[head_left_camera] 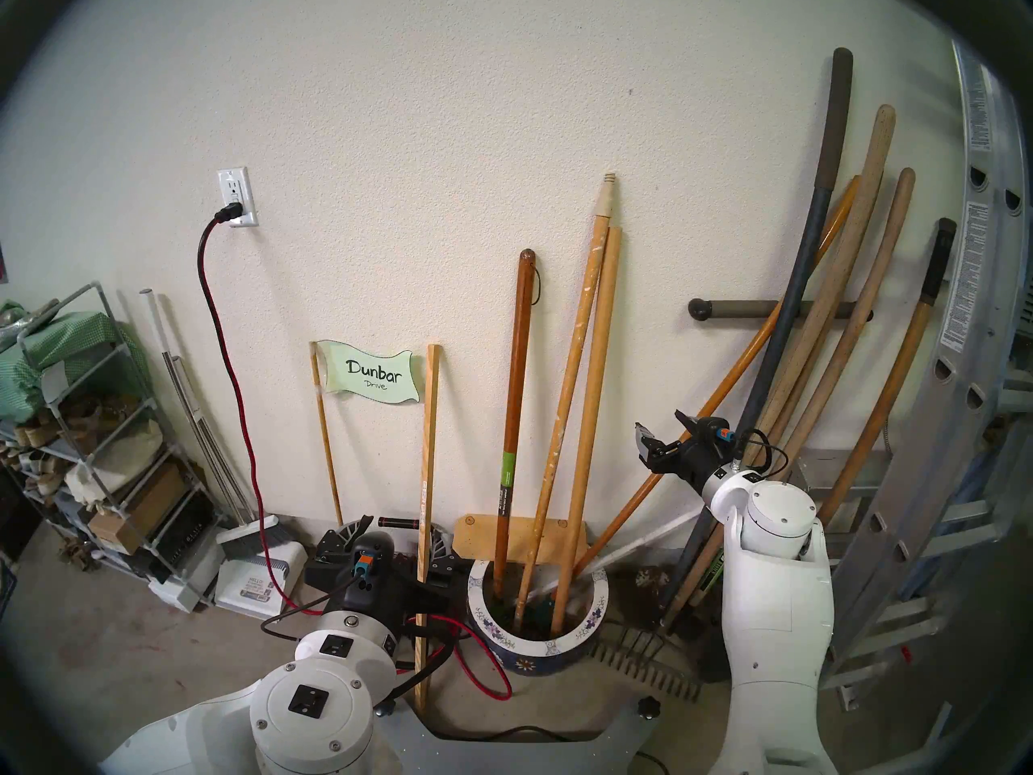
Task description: Put wooden sticks into the pot
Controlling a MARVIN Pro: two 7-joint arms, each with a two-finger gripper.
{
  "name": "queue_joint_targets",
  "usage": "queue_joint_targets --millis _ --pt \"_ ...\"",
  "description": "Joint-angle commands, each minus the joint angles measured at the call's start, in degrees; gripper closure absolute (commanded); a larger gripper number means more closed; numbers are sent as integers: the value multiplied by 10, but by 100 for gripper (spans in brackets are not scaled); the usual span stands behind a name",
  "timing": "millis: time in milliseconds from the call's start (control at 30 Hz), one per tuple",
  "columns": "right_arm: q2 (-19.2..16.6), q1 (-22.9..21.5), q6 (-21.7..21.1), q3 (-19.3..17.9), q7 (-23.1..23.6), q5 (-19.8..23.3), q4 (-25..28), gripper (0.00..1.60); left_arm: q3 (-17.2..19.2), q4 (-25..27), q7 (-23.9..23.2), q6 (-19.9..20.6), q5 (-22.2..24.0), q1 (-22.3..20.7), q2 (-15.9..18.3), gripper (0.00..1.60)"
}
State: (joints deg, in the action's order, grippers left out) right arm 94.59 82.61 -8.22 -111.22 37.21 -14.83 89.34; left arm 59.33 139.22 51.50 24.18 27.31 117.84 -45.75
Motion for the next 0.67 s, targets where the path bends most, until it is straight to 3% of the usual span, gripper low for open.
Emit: queue_joint_targets --millis 0,633 --pt "1 -1 1 2 1 0 2 0 1 8 10 26 13 2 -7 0" --pt "1 -1 1 2 1 0 2 0 1 8 16 38 23 -4 -10 0"
